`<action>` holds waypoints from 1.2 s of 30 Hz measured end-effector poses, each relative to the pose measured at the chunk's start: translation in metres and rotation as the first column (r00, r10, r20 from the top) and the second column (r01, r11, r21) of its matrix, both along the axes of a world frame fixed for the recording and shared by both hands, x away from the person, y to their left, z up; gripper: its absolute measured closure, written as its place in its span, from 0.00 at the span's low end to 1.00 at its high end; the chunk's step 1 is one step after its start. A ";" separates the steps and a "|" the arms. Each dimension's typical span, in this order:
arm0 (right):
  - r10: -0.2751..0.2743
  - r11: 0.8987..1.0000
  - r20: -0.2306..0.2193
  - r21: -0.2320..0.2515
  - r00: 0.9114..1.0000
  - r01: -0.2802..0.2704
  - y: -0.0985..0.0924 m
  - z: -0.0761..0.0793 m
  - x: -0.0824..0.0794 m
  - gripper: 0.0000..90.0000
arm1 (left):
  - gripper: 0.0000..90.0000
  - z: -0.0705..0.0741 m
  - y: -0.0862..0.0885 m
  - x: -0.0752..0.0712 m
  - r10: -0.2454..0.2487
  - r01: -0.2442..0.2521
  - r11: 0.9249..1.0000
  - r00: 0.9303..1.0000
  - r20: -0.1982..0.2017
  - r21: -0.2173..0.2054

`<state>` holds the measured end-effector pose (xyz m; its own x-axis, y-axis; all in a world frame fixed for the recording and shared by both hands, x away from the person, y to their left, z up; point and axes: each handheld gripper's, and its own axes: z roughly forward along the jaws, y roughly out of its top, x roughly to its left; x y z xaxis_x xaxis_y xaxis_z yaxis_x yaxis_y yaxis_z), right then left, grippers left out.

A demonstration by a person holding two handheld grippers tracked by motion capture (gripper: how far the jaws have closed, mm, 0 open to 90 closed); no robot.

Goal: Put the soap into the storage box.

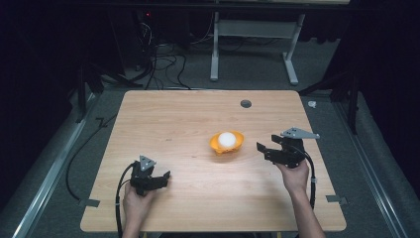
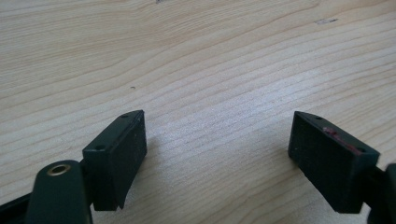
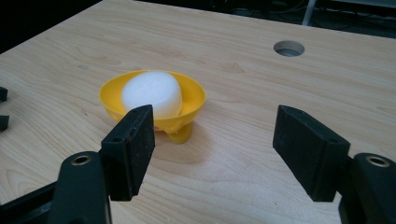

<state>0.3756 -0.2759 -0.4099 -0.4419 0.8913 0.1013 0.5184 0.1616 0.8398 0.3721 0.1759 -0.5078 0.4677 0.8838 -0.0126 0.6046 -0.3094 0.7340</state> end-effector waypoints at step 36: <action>-0.001 0.999 -0.042 0.036 0.999 0.002 -0.007 -0.023 -0.022 0.34 | 0.22 0.000 0.000 0.000 0.001 -0.001 1.000 1.000 0.000 0.000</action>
<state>0.3540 -0.2832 -0.4331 -0.4352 0.8875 0.1516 0.5534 0.1308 0.8225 0.3721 0.1758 -0.5078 0.4668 0.8843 -0.0122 0.6045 -0.3090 0.7342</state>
